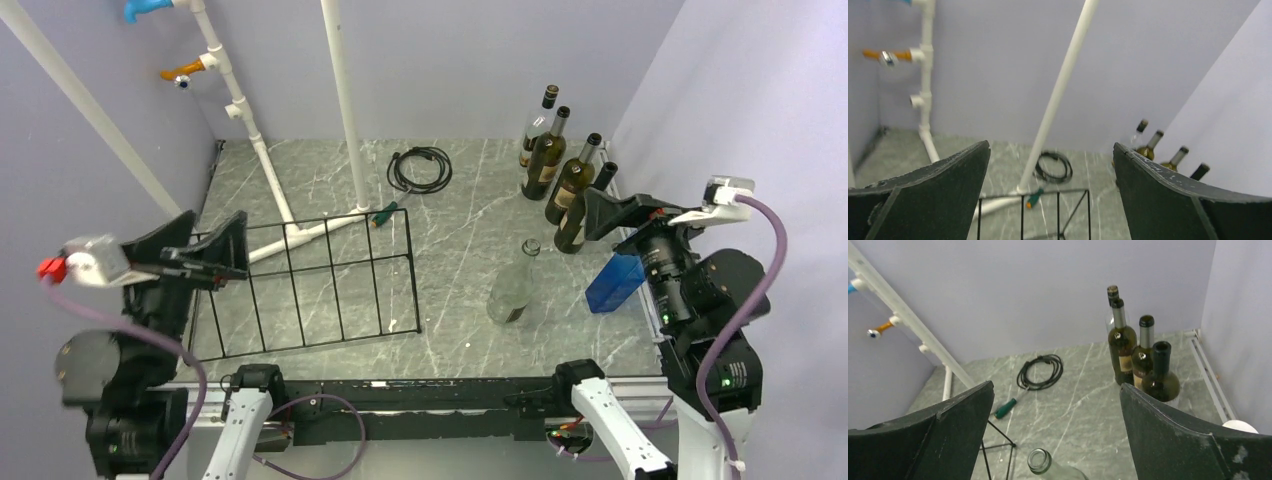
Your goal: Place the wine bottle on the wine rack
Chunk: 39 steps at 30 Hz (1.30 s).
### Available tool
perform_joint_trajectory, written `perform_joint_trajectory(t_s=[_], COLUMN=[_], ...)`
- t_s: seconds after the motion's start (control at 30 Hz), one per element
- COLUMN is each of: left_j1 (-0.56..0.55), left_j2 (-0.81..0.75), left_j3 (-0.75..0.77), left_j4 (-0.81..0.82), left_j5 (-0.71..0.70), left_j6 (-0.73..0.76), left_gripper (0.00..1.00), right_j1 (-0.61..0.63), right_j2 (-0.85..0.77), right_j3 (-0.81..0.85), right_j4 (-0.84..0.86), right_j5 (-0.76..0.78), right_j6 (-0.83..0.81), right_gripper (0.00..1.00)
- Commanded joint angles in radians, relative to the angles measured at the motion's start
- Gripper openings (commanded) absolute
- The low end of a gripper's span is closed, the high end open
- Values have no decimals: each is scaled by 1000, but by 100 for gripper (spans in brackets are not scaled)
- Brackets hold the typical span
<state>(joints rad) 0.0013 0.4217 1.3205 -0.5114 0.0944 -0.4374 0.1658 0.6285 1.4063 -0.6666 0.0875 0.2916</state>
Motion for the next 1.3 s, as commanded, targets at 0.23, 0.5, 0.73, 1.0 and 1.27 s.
perform_joint_trajectory(t_s=[0.23,0.5,0.73,1.0,1.27], left_j1=[5,5,-108,-516,-1065], left_j2=[119,197,188,242,541], left_j3=[-172,-321,-445,-544,-481], left_j4=[40,223,382,550,699], left_j5=[256,570,589,349,-58], left_j6=[-117,-161,-182,-91,276], left_gripper=[99,99,99,99,99], right_j1=[-3,-3,-3,-4,-3], right_j2=[78,55,26,-29,-170], right_j3=[-11,-142,-202,-242,-262], right_j4=[-139,-151,-135,-113,-40], right_j5=[-31,-119,-212,-251,-354], right_j6=[52,57,6,-35,-86], right_gripper=[100,100,100,100,100])
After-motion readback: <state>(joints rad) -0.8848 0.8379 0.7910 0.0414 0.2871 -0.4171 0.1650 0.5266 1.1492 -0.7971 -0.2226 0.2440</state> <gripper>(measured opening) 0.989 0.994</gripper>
